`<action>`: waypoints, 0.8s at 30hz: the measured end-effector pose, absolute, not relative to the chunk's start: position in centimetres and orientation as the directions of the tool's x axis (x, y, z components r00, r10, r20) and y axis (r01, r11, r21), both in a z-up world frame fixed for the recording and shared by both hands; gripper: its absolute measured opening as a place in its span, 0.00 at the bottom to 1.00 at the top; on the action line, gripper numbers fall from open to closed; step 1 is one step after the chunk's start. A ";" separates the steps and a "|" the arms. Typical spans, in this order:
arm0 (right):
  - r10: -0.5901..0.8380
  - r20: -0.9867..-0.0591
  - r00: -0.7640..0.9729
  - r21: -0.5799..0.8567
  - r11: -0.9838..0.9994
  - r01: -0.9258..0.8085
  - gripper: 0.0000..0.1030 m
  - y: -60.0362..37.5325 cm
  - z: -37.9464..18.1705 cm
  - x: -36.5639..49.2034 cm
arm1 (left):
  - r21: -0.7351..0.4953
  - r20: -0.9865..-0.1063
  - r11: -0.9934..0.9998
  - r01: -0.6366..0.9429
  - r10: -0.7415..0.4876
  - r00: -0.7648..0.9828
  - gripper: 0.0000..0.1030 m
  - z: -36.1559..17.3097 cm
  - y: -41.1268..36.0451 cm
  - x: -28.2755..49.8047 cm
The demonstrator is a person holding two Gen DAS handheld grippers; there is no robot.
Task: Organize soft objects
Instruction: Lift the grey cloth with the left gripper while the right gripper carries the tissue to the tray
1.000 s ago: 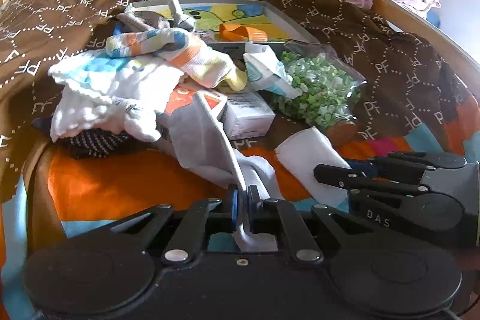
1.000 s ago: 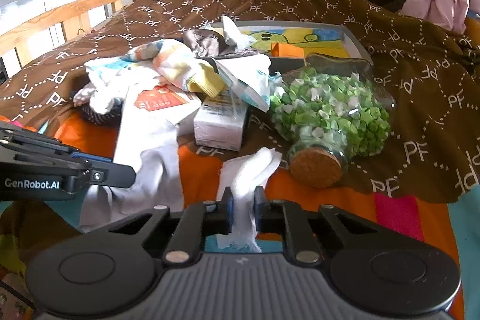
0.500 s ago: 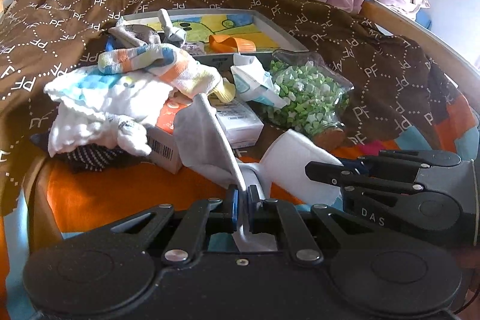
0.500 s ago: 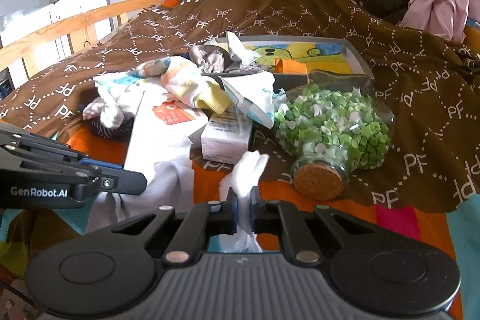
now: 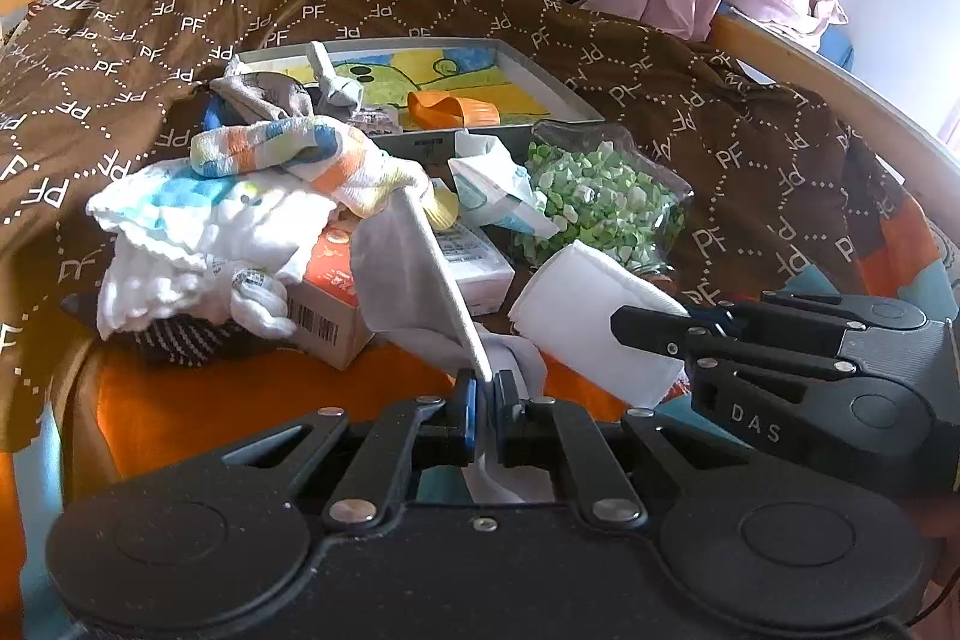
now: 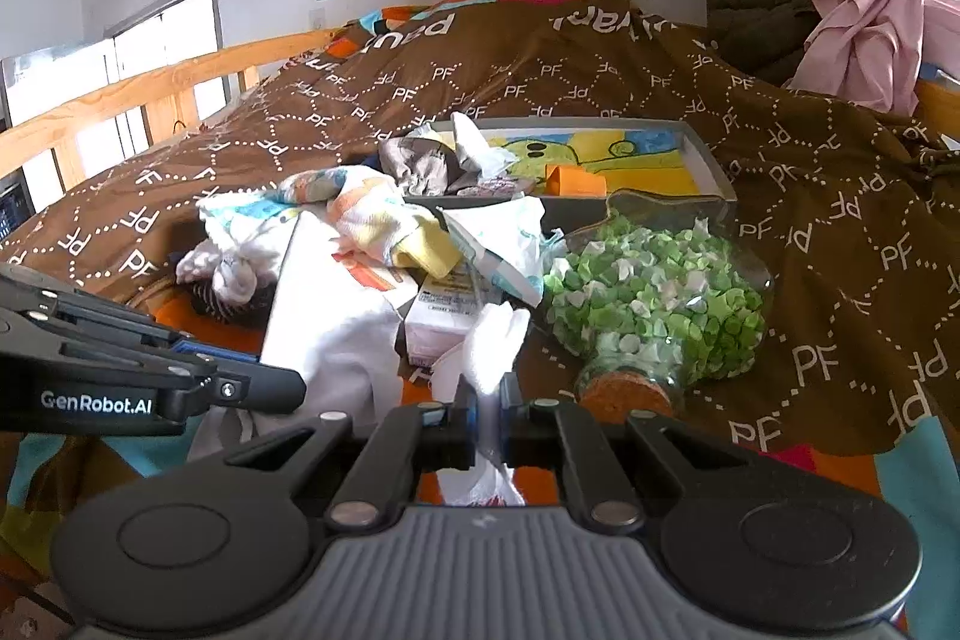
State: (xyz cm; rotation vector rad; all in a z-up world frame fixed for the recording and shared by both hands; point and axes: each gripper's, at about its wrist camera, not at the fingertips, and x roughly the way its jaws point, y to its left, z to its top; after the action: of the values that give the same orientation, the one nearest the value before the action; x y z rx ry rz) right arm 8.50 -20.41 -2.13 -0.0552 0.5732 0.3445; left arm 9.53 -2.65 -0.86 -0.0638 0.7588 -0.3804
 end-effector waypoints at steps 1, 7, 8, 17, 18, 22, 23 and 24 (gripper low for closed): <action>0.304 -0.536 0.788 0.044 0.942 -0.333 0.07 -20.4 -2.1 8.5 | -0.190 -0.658 0.930 0.314 -0.358 0.663 0.05 -0.8 -2.6 9.5; 0.298 -0.501 0.812 0.043 0.946 -0.321 0.07 -20.8 -1.6 8.2 | -0.171 -0.639 0.929 0.329 -0.359 0.680 0.05 0.0 -2.3 9.4; 0.298 -0.495 0.816 0.043 0.947 -0.320 0.07 -20.9 -1.5 8.2 | -0.168 -0.636 0.929 0.331 -0.358 0.683 0.05 0.1 -2.3 9.3; 0.296 -0.448 0.843 0.037 0.949 -0.314 0.07 -21.1 -1.0 7.9 | -0.126 -0.600 0.922 0.365 -0.364 0.713 0.05 1.5 -2.3 9.2; 0.294 -0.447 0.844 0.037 0.950 -0.312 0.07 -21.1 -1.0 7.9 | -0.123 -0.595 0.921 0.369 -0.366 0.715 0.05 1.7 -2.4 9.1; 0.291 -0.437 0.851 0.047 0.952 -0.302 0.07 -21.3 -1.0 7.8 | -0.108 -0.580 0.916 0.387 -0.374 0.723 0.05 2.0 -2.5 8.8; 0.292 -0.433 0.853 0.050 0.953 -0.300 0.07 -21.4 -0.9 7.9 | -0.105 -0.578 0.915 0.390 -0.375 0.725 0.05 2.1 -2.5 8.7; 0.292 -0.428 0.855 0.053 0.953 -0.299 0.07 -21.4 -0.9 7.8 | -0.102 -0.576 0.914 0.393 -0.376 0.725 0.05 2.1 -2.4 8.6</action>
State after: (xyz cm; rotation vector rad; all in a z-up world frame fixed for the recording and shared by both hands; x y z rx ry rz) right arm 7.80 -21.43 -0.89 -0.0157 0.4478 0.3110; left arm 8.57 -2.45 2.09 0.0276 0.6296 -0.4241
